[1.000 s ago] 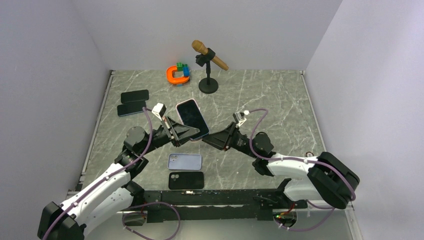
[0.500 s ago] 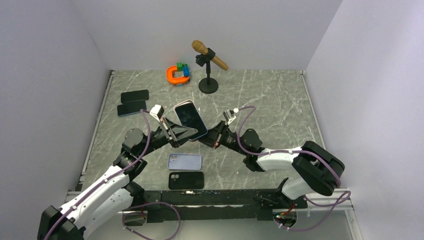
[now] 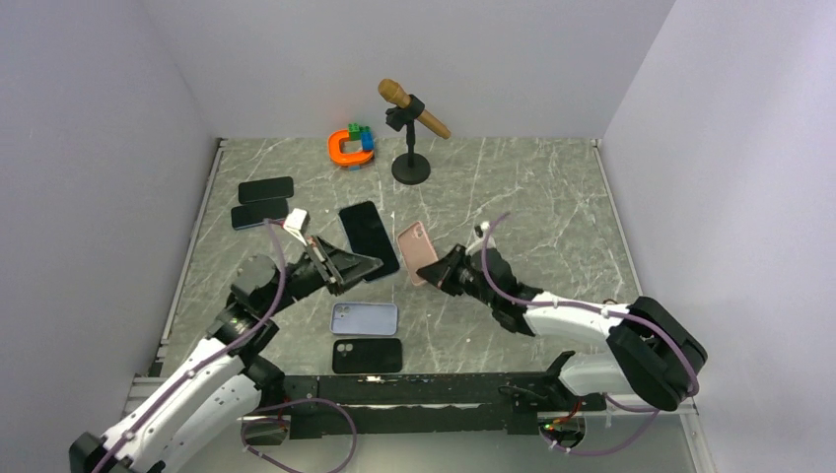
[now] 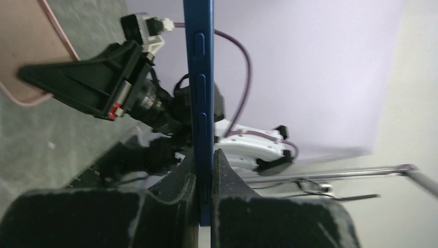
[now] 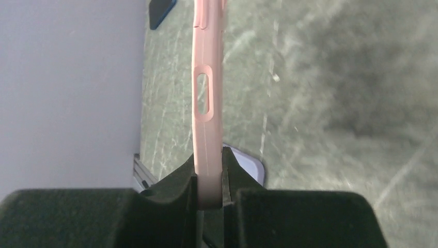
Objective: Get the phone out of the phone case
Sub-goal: Place the phone case at the center of the board.
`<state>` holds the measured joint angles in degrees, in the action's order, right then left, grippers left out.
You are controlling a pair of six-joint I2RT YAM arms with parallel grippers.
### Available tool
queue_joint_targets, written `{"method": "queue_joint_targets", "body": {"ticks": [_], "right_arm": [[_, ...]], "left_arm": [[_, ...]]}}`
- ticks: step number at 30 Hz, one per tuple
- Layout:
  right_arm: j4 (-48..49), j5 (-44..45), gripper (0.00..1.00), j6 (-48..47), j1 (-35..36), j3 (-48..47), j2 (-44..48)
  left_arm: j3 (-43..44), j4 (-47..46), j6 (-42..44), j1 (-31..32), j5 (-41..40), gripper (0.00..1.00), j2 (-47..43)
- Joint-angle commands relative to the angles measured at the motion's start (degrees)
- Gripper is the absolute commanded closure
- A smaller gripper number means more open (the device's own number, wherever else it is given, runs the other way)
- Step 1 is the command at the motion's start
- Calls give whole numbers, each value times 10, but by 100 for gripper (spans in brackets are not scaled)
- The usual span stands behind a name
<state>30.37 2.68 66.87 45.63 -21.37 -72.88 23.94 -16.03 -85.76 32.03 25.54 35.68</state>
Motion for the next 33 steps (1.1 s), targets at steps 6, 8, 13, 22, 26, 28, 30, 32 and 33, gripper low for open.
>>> {"method": "queue_joint_targets", "body": {"ticks": [6, 8, 13, 22, 26, 28, 30, 32, 33], "right_arm": [[-266, -317, 100, -382, -66, -265, -121], [-314, -386, 100, -429, -73, -318, -179], [-405, -465, 100, -536, -75, -428, -317], [-432, -597, 99, -584, -72, -516, -480], [-422, -571, 80, -577, -65, -515, -486], [-410, -532, 60, -564, -65, -505, -472], [-424, -465, 40, -557, -61, -507, -451], [-447, -394, 11, -551, -52, -510, -428], [-459, -356, 2, -543, -48, -511, -414]], "left_arm": [[226, 486, 337, -6, -313, 100, -97], [235, 535, 343, -5, -360, 100, -109], [237, 590, 351, -5, -394, 100, -125], [223, 594, 356, -5, -392, 100, -132], [215, 585, 350, -5, -379, 100, -119], [207, 579, 346, -6, -375, 100, -113], [203, 571, 344, -6, -370, 100, -104], [203, 569, 343, -5, -373, 100, -93], [204, 567, 342, -6, -378, 100, -87]]}}
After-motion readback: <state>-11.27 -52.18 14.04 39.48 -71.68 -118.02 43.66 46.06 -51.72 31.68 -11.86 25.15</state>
